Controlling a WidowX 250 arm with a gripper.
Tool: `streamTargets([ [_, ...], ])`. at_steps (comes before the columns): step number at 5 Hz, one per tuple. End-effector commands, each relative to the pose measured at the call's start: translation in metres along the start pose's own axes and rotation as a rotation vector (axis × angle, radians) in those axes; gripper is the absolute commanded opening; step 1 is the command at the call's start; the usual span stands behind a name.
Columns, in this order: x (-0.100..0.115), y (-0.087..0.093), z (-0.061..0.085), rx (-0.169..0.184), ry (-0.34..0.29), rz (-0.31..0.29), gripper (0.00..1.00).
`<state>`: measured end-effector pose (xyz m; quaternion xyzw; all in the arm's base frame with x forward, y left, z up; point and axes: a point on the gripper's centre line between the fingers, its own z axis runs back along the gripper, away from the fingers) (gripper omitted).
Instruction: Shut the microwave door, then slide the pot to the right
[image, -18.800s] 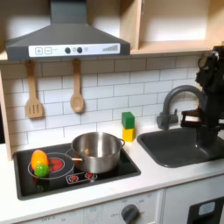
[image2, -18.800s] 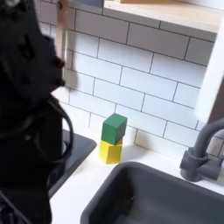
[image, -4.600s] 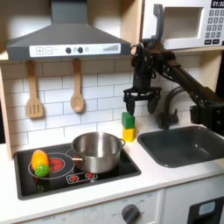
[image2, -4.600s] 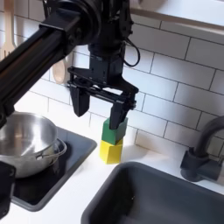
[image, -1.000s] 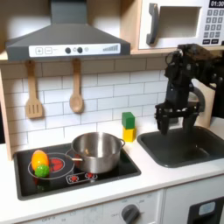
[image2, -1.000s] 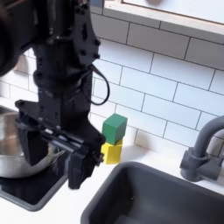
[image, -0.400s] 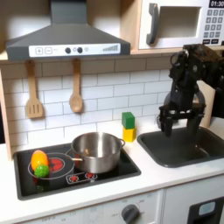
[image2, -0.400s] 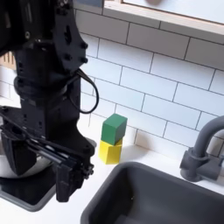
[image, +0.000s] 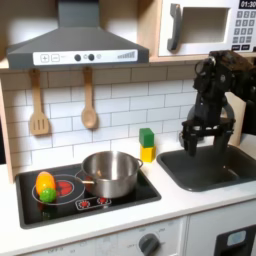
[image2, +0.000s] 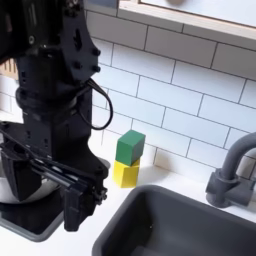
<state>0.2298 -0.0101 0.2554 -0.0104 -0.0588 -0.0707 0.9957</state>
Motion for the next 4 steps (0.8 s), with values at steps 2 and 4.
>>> streamTargets([
  [2,0.017,0.003,-0.008,-0.003,-0.046,0.012,1.00],
  [4,0.036,0.011,-0.028,0.008,-0.012,0.014,1.00],
])
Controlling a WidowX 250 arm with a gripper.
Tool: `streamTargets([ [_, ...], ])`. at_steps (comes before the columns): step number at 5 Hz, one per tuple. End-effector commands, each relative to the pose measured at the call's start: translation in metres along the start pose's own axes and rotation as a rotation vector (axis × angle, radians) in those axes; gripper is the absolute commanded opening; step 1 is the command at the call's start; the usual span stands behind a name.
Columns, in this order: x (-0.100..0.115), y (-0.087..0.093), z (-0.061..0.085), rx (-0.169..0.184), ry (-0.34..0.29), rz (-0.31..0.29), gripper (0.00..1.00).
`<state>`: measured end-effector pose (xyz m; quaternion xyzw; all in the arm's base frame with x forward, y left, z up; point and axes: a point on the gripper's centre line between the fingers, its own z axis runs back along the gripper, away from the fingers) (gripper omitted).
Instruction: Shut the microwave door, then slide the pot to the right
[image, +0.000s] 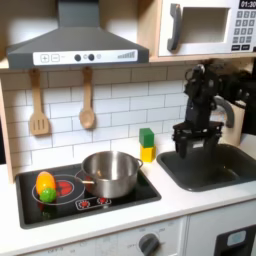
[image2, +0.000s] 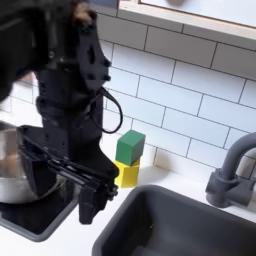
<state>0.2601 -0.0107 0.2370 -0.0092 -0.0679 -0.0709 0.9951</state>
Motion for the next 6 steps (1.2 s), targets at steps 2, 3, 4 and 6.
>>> streamTargets([
  [2,0.025,0.025,-0.004,0.012,-0.009,0.084,1.00],
  [3,0.034,0.036,0.002,0.023,-0.033,0.118,1.00],
  [4,0.035,0.044,0.000,0.026,-0.034,0.150,1.00],
  [6,0.034,0.065,-0.008,0.049,-0.012,0.214,1.00],
])
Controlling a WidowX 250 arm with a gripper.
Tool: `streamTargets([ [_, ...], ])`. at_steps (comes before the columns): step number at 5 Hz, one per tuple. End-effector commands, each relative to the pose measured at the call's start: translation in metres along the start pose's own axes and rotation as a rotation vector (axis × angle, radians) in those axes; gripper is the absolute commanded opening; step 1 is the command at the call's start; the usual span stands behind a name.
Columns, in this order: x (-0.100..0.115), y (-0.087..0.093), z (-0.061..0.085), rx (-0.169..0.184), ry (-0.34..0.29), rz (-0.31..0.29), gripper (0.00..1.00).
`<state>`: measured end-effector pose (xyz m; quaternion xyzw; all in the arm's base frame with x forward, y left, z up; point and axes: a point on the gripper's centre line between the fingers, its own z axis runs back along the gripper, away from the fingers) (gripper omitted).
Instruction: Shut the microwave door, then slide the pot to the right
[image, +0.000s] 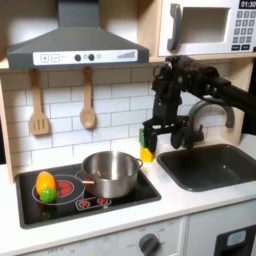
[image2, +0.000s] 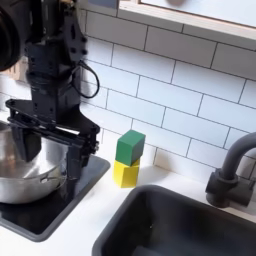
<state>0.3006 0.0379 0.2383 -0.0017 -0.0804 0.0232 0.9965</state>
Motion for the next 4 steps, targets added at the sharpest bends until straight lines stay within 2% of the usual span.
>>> streamTargets([
  [1,0.009,0.020,-0.014,0.001,0.014,0.073,1.00],
  [2,0.012,0.030,-0.018,0.014,0.017,0.103,1.00],
  [4,0.026,0.047,-0.026,0.014,0.023,0.160,1.00],
])
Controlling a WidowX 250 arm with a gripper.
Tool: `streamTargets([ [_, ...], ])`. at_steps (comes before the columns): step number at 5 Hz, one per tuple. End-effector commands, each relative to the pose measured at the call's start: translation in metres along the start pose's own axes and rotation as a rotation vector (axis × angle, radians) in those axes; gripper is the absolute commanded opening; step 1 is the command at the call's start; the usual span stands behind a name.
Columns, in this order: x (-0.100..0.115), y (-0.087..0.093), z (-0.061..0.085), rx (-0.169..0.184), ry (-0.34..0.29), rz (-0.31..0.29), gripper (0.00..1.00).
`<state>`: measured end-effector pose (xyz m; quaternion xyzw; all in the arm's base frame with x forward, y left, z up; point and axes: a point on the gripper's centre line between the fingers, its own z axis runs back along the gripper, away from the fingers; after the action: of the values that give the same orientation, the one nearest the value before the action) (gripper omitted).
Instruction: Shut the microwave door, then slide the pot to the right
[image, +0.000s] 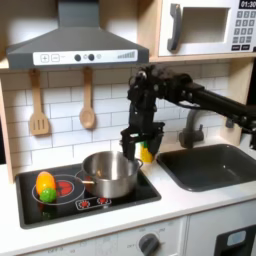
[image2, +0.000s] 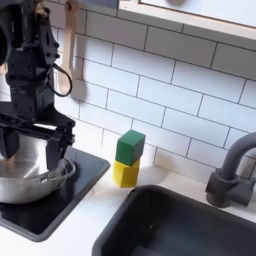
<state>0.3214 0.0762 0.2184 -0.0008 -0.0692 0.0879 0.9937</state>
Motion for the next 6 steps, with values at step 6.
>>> streamTargets([
  [6,0.023,0.029,-0.036,-0.005,0.074,0.072,1.00],
])
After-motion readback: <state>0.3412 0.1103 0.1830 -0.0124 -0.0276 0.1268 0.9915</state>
